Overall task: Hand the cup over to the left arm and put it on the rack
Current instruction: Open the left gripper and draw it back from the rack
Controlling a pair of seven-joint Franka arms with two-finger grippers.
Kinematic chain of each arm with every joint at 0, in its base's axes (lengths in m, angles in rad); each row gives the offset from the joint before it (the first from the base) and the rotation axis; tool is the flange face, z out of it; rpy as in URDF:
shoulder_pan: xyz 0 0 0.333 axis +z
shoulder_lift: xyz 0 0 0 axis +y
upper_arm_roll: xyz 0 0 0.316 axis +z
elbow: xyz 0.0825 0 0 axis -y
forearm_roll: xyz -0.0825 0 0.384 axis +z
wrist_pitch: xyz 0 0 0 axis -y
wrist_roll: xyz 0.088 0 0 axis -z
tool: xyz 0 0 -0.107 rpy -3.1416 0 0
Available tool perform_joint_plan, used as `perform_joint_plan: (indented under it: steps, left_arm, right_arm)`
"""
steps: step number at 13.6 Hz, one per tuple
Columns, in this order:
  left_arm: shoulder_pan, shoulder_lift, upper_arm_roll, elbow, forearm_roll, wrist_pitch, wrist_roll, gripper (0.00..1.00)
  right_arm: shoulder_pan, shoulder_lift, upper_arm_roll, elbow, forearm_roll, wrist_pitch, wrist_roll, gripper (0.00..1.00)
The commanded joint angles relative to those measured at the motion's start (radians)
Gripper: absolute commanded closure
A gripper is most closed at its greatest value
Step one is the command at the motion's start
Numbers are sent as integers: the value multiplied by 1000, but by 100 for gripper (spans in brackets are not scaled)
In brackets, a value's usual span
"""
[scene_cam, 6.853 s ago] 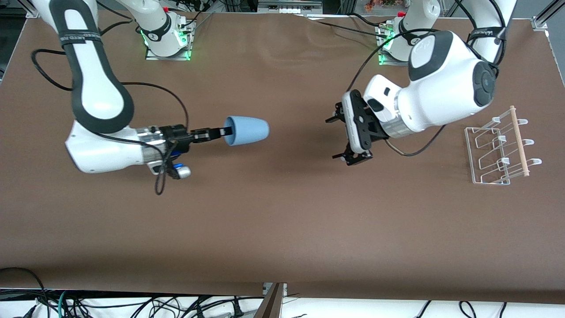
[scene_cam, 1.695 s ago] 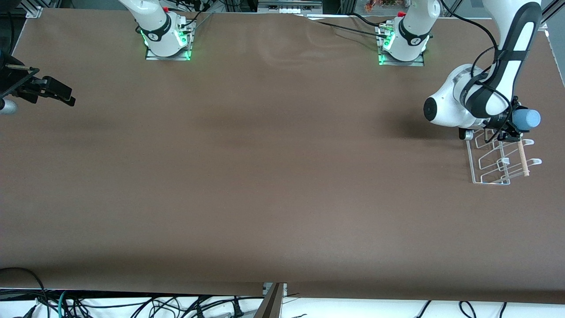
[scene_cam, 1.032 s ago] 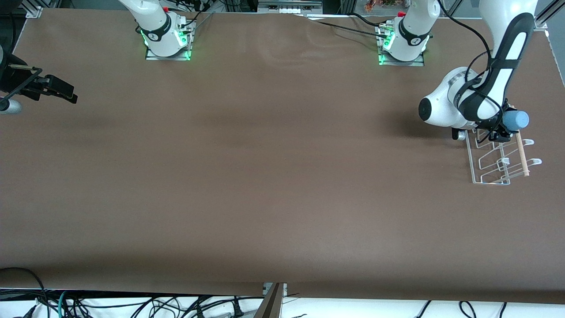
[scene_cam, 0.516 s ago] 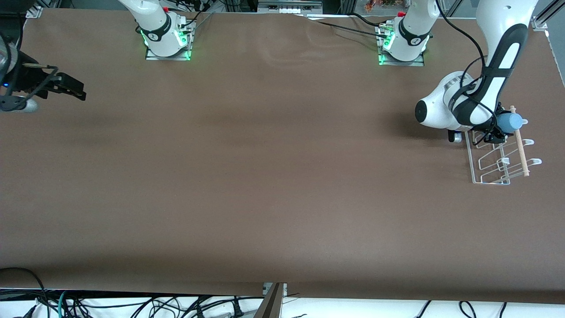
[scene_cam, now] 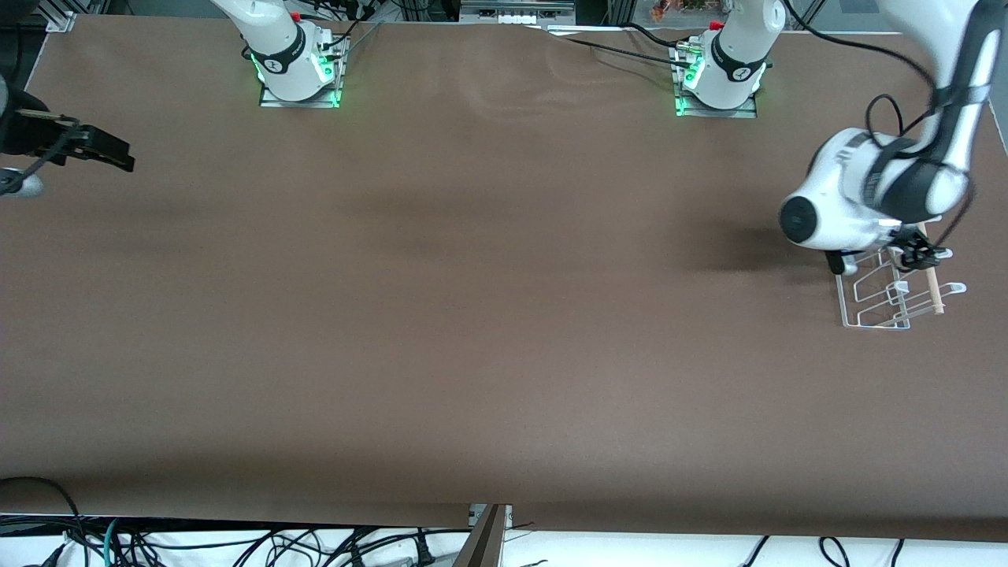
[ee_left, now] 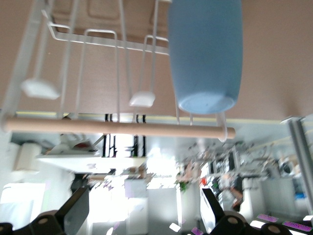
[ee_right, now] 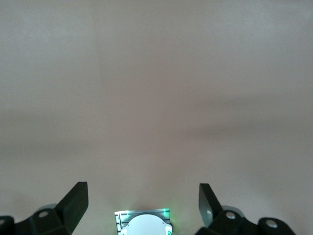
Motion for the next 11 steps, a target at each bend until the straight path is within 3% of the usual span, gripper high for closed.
perform_joint_plan:
  steps: [1, 4, 7, 11]
  left_arm:
    - [12, 7, -11, 193, -198, -83, 58, 0]
    - [13, 5, -11, 372, -389, -88, 52, 0]
    - [1, 5, -11, 515, -551, -53, 29, 0]
    - [-22, -16, -11, 633, -769, -25, -256, 0]
  right_arm:
    - [1, -15, -9, 24, 24, -51, -58, 0]
    - [0, -13, -49, 27, 21, -85, -107, 0]
    - [8, -4, -40, 48, 7, -76, -118, 0]
    - [34, 22, -31, 82, 8, -73, -112, 0]
